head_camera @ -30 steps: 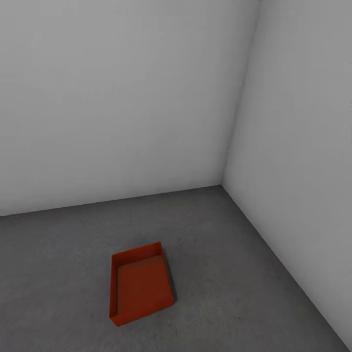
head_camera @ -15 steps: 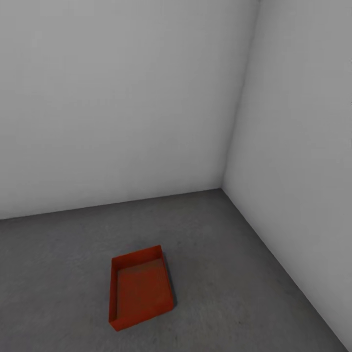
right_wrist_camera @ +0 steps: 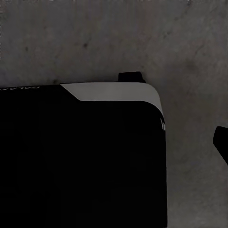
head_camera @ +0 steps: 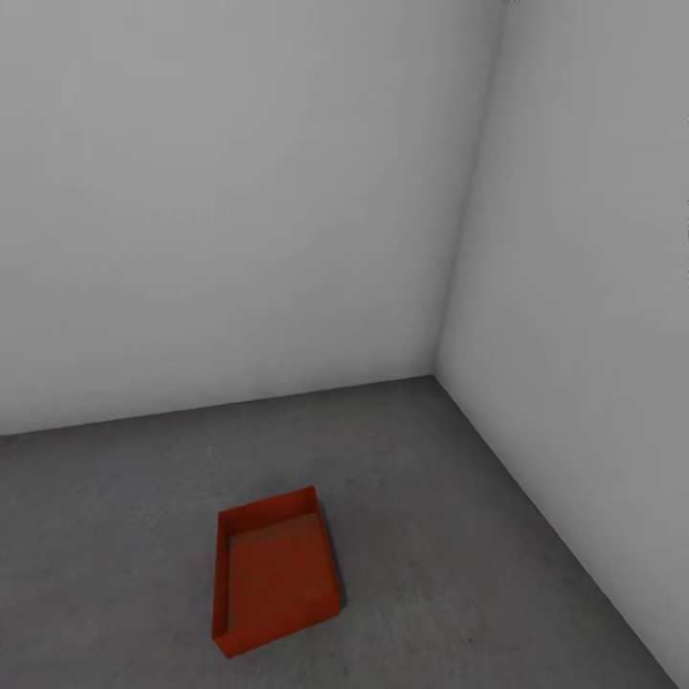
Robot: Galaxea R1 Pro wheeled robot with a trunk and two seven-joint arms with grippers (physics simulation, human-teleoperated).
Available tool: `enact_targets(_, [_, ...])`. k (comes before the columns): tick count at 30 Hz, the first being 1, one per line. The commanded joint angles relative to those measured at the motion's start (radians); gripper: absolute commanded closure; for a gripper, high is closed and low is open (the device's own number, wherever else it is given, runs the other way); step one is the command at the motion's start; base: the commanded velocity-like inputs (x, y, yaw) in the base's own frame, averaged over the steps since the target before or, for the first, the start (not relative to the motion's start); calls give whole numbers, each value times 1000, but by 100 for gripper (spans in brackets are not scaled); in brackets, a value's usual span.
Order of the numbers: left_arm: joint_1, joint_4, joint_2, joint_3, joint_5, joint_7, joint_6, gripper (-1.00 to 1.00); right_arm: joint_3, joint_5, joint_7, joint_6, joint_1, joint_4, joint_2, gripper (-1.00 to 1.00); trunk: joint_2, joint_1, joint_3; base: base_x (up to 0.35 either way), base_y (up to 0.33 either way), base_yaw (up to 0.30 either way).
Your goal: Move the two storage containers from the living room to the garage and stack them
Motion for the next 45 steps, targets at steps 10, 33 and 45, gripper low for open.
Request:
enact_targets(10, [0,1,0,-1,10,0,-3,-100,8,-7,-1,-5,-1,3,1,-100,-1,0,15,0,0,0])
enact_targets(33, [-1,1,0,0,10,0,-3,-100,8,-7,-1,-5,-1,3,0,-100,-1,0,51,0,0,0])
enact_targets(45, [0,1,0,0,10,0,-3,-100,8,-5,0,-3,-1,3,-1,-100,-1,0,54,0,0,-40])
